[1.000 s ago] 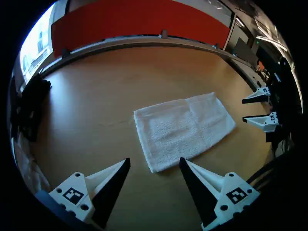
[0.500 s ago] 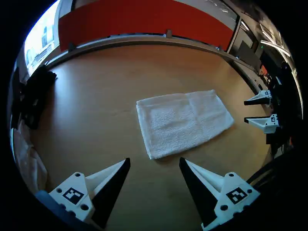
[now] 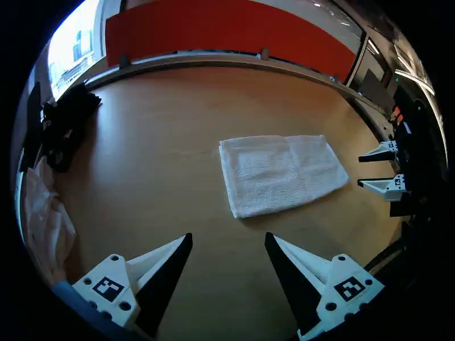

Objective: Fold towel

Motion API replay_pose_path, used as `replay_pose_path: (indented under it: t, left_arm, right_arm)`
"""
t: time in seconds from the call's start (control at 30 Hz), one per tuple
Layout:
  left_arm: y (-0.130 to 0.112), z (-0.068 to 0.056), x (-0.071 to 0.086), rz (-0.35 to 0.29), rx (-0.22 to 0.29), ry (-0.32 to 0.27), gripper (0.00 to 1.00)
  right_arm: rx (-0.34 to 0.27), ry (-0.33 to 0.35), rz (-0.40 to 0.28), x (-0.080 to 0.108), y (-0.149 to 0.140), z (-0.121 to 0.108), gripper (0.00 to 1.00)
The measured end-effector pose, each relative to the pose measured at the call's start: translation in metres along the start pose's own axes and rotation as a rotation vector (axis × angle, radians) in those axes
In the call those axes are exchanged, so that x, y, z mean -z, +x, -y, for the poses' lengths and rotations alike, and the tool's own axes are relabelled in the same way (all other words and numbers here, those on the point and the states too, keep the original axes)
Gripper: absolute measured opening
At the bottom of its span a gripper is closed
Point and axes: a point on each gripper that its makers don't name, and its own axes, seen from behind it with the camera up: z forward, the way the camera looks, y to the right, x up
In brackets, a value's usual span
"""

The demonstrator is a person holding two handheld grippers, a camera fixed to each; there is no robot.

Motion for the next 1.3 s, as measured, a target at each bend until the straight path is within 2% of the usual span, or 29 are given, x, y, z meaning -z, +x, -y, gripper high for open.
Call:
replay_pose_path:
  t: [0.33, 0.63, 0.9, 1.0, 1.1, 1.2, 1.3]
  left_arm:
    - [-0.011, 0.014, 0.015, -0.005, 0.035, 0.04, 0.94]
    - [-0.021, 0.023, 0.024, 0.003, 0.057, 0.06, 0.94]
    - [-0.028, 0.029, 0.028, 0.008, 0.077, 0.07, 0.94]
    - [-0.028, 0.028, 0.028, 0.007, 0.084, 0.066, 0.94]
    - [-0.028, 0.027, 0.028, 0.006, 0.085, 0.062, 0.94]
    - [-0.028, 0.027, 0.027, 0.006, 0.082, 0.061, 0.94]
    - [-0.028, 0.027, 0.028, 0.006, 0.08, 0.06, 0.94]
  right_arm:
    - [0.016, 0.029, 0.018, -0.009, -0.005, 0.004, 0.93]
    - [0.034, 0.068, 0.059, -0.019, -0.017, 0.008, 0.74]
    - [0.026, 0.096, 0.101, -0.024, -0.027, 0.012, 0.51]
    - [0.011, 0.1, 0.099, -0.026, -0.026, 0.013, 0.4]
    - [0.007, 0.1, 0.1, -0.027, -0.026, 0.013, 0.23]
    - [0.012, 0.097, 0.1, -0.028, -0.026, 0.013, 0.1]
    - [0.015, 0.09, 0.094, -0.028, -0.025, 0.012, 0.04]
